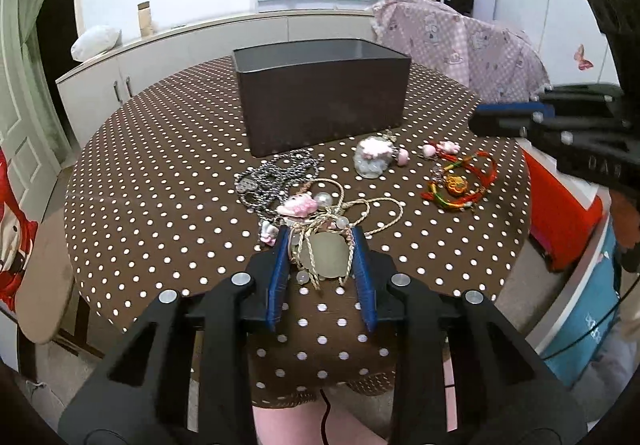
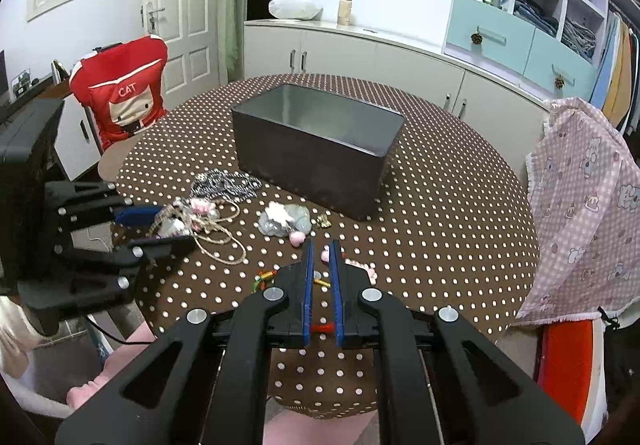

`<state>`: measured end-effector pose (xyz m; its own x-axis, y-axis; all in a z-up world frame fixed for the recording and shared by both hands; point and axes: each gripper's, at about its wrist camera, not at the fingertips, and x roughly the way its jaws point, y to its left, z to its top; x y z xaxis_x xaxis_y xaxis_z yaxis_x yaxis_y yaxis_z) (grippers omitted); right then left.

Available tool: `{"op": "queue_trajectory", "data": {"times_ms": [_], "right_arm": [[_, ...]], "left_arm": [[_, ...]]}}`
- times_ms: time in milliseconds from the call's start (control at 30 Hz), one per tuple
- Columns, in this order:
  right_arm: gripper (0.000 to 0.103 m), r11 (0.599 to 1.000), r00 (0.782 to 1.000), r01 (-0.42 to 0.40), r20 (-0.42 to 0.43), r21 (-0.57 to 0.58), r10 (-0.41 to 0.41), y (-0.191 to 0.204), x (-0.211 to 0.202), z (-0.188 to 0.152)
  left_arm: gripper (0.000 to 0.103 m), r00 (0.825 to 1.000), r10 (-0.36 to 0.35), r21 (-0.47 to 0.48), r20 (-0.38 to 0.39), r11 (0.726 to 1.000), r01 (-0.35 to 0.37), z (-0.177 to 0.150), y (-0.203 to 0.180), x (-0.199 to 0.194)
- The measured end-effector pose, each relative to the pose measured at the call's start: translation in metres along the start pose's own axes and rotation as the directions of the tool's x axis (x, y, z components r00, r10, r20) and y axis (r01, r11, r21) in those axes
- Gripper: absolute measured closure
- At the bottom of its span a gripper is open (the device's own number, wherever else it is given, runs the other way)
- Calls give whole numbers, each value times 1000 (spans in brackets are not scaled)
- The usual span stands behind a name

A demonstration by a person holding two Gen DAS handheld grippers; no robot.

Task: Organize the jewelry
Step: 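Grasp the red multicolour cord with the right tool, then lower the pendant chain into the box with the left tool while the right tool drops the red cord in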

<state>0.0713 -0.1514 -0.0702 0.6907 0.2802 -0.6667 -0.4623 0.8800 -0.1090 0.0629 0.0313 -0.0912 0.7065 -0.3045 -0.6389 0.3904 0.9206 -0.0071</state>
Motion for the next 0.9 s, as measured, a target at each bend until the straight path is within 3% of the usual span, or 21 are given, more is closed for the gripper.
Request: {"op": "queue_trajectory", "data": {"times_ms": [33, 67, 100, 200, 267, 333, 400, 467, 900], "right_arm": [[71, 1000, 1000, 7, -9, -13, -7, 2, 4, -4], [48, 999, 1000, 14, -15, -33, -14, 5, 7, -8], [40, 999, 1000, 20, -17, -46, -21, 7, 10, -11], [40, 995, 999, 14, -44, -95, -18, 19, 21, -22], [45, 992, 1000, 16, -14, -126, -18, 26, 20, -24], [58, 992, 1000, -13, -16, -123, 11, 26, 22, -23], [86, 992, 996, -86, -38, -95, 82, 24, 24, -21], [95, 990, 997, -72, -39, -125, 67, 30, 23, -20], [99, 998, 998, -65, -4, -29, 64, 12, 8, -4]], "left_arm": [[73, 1000, -1, -7, 5, 1000, 1, -1, 1, -1], [73, 1000, -7, -16, 13, 1000, 7, -2, 3, -3], [73, 1000, -13, -19, 19, 1000, 13, -3, 4, -3], [73, 999, -13, -16, 36, 1000, 13, -2, 2, -7], [73, 998, -28, -18, 54, 999, 29, -2, 2, -10], [73, 997, -44, -21, 67, 999, 46, -2, 2, -14], [73, 994, -60, -36, 86, 997, 63, -2, 4, -18], [73, 992, -65, -44, 104, 997, 70, -1, 5, -21], [73, 980, -61, -26, 191, 997, 68, 16, 2, -43]]}}
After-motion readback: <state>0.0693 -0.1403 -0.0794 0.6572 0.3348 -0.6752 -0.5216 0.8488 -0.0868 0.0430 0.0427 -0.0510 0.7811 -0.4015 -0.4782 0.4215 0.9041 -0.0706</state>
